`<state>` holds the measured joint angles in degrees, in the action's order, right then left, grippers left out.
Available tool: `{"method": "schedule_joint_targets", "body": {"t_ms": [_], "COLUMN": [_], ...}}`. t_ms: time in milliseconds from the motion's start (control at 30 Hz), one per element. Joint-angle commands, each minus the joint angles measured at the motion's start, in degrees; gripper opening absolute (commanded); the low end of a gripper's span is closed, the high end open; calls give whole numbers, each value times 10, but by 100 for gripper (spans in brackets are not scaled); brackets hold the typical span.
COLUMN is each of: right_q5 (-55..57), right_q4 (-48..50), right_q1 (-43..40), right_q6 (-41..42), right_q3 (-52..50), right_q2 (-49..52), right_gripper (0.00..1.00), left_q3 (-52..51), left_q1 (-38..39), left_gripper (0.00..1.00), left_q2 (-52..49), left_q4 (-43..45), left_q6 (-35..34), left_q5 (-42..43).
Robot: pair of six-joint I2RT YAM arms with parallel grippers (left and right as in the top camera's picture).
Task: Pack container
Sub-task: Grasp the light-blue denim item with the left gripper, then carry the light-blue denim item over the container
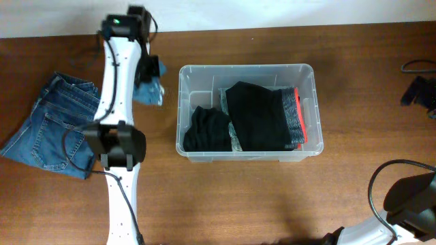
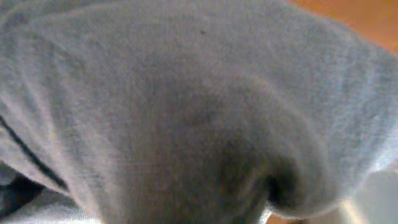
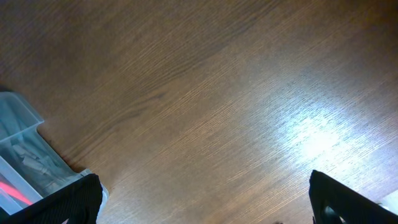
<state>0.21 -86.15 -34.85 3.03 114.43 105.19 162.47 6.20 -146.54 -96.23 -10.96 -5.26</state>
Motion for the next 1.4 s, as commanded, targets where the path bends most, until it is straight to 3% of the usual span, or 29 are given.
{"method": "schedule_joint_targets", "body": {"t_ms": [0,233,533,1100,1367], "right_q5": [5,5,5,5,5], "right_q4": [0,0,0,0,0], "right_q1": [0,0,0,0,0], "right_q6": [4,4,4,4,4], "right_q3": [10,10,10,10,10], "right_q2": [-7,-7,-7,-7,-7], "right_gripper": [98,98,98,98,98], "left_q3": [44,51,49,14,-47], "left_q1": [8,38,135,288,313], "left_gripper": [1,1,1,1,1], "left_q2": [36,95,131,183,240], "left_q4": [-5,-5,-5,-5,-5], "left_q6": [-17,-36,-36,-52,-58], "left_q5": [77,150,149,42,34]}}
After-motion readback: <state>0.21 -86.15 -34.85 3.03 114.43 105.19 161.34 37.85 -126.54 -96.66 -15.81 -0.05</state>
